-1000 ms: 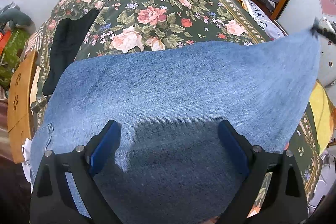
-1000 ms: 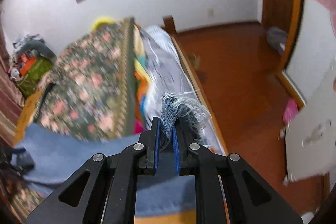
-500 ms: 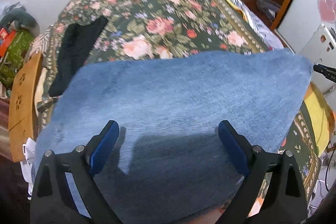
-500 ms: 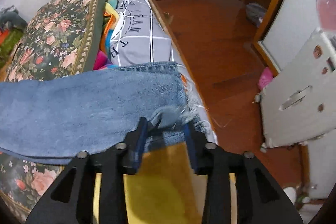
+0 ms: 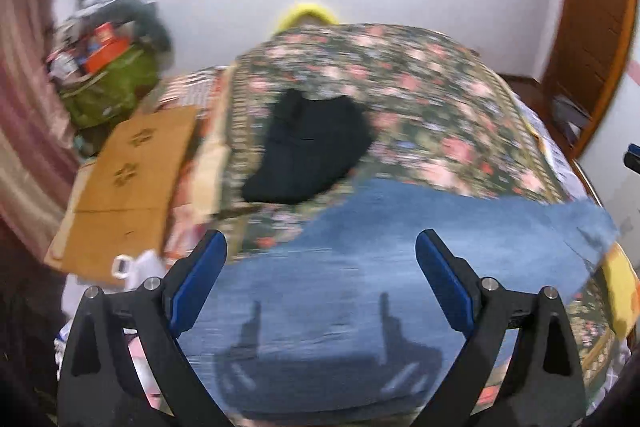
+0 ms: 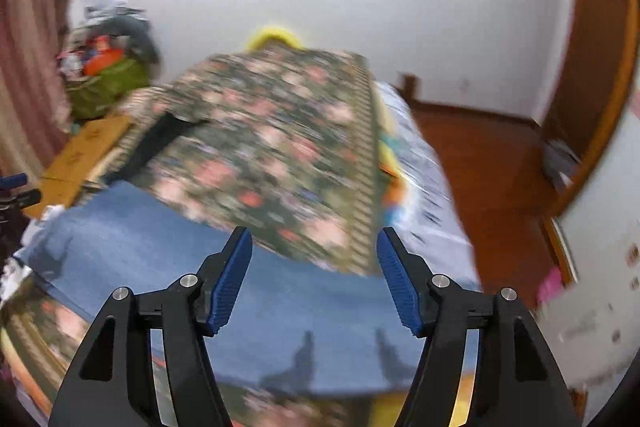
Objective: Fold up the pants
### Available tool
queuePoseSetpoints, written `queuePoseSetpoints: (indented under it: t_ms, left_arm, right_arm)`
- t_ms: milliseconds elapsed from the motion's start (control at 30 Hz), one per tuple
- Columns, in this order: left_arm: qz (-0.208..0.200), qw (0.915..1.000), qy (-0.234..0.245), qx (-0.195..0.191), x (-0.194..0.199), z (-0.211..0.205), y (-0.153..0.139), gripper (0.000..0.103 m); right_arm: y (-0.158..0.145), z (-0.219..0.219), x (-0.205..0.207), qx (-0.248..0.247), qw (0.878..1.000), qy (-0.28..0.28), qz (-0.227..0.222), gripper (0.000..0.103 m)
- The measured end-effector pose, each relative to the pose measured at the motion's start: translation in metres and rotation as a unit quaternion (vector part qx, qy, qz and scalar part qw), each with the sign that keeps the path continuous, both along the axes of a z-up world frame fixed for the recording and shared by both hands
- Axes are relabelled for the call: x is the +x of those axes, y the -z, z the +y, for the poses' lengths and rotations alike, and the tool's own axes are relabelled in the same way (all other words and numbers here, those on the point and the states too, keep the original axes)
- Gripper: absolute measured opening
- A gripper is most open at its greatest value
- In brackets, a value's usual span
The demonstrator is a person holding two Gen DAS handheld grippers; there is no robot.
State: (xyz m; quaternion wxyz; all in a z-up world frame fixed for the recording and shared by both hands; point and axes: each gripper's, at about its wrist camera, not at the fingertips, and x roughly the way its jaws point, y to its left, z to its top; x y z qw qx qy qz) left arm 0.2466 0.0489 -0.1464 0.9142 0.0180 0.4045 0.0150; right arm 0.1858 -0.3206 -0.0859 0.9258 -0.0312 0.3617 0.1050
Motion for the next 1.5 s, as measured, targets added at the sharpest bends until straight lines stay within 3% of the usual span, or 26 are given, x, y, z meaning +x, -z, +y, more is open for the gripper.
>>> queuePoseSetpoints:
  t_ms: [133, 267, 367, 433, 600, 700, 867, 933, 967, 1000, 1033, 1100, 1167, 1200, 1233, 1367, 1500]
  left_arm:
    - [0.011, 0.9984, -0.055, -0.004, 0.0, 0.069, 0.007, 0.096]
    - [0.042, 0.9937, -0.104, -0.01, 0.005, 0.129, 0.032, 0.096]
    - [0.077, 0.9874, -0.134, -0.034, 0.012, 0.172, 0.064, 0.096]
    - [0.107, 0.9811, -0.145, -0.07, 0.017, 0.195, 0.091, 0.096]
    - [0.166, 0.9646, -0.159, -0.13, 0.023, 0.225, 0.144, 0.078]
    - [0.193, 0.9541, -0.156, -0.168, 0.026, 0.23, 0.17, 0.078]
    - [0.22, 0.9482, -0.127, -0.191, 0.024, 0.222, 0.193, 0.077]
    - [0.226, 0.9433, -0.119, -0.212, 0.02, 0.223, 0.198, 0.073]
    - [0.227, 0.9398, -0.111, -0.23, 0.018, 0.223, 0.199, 0.059]
    - [0.226, 0.9352, -0.103, -0.252, 0.015, 0.224, 0.2, 0.046]
    - [0.226, 0.9332, -0.103, -0.26, 0.012, 0.224, 0.199, 0.043]
    - [0.218, 0.942, -0.107, -0.232, 0.007, 0.219, 0.195, 0.02]
    - [0.207, 0.95, -0.12, -0.201, 0.0, 0.215, 0.188, 0.016]
    - [0.2, 0.9551, -0.124, -0.18, -0.003, 0.212, 0.184, 0.006]
    - [0.191, 0.9611, -0.13, -0.151, -0.008, 0.207, 0.178, 0.006]
    - [0.179, 0.9703, -0.139, -0.086, -0.023, 0.2, 0.175, 0.007]
    - [0.184, 0.9693, -0.146, -0.074, -0.029, 0.199, 0.178, 0.011]
  right_arm:
    - [0.006, 0.066, 0.02, 0.018, 0.998, -0.063, 0.001, 0.062]
    - [0.023, 0.125, 0.045, 0.016, 0.993, -0.118, 0.022, 0.062]
    - [0.041, 0.167, 0.065, 0.008, 0.987, -0.154, 0.044, 0.062]
    - [0.054, 0.191, 0.077, 0.004, 0.983, -0.174, 0.063, 0.062]
    - [0.083, 0.236, 0.111, 0.006, 0.971, -0.213, 0.11, 0.062]
    - [0.099, 0.259, 0.131, 0.003, 0.965, -0.226, 0.131, 0.062]
    - [0.131, 0.286, 0.16, -0.003, 0.956, -0.234, 0.179, 0.06]
    - [0.144, 0.294, 0.165, -0.01, 0.948, -0.242, 0.205, 0.05]
    - [0.153, 0.295, 0.167, -0.009, 0.943, -0.244, 0.225, 0.042]
    - [0.157, 0.294, 0.167, -0.001, 0.942, -0.243, 0.232, 0.04]
    - [0.158, 0.292, 0.165, 0.007, 0.943, -0.242, 0.227, 0.037]
    - [0.157, 0.292, 0.162, 0.008, 0.943, -0.244, 0.227, 0.032]
    - [0.156, 0.294, 0.159, 0.0, 0.945, -0.244, 0.219, 0.024]
    - [0.154, 0.296, 0.155, -0.011, 0.947, -0.245, 0.209, 0.023]
    - [0.153, 0.298, 0.153, -0.022, 0.949, -0.244, 0.198, 0.013]
    - [0.148, 0.298, 0.15, -0.036, 0.954, -0.242, 0.172, 0.008]
    - [0.147, 0.301, 0.148, -0.063, 0.959, -0.231, 0.149, 0.008]
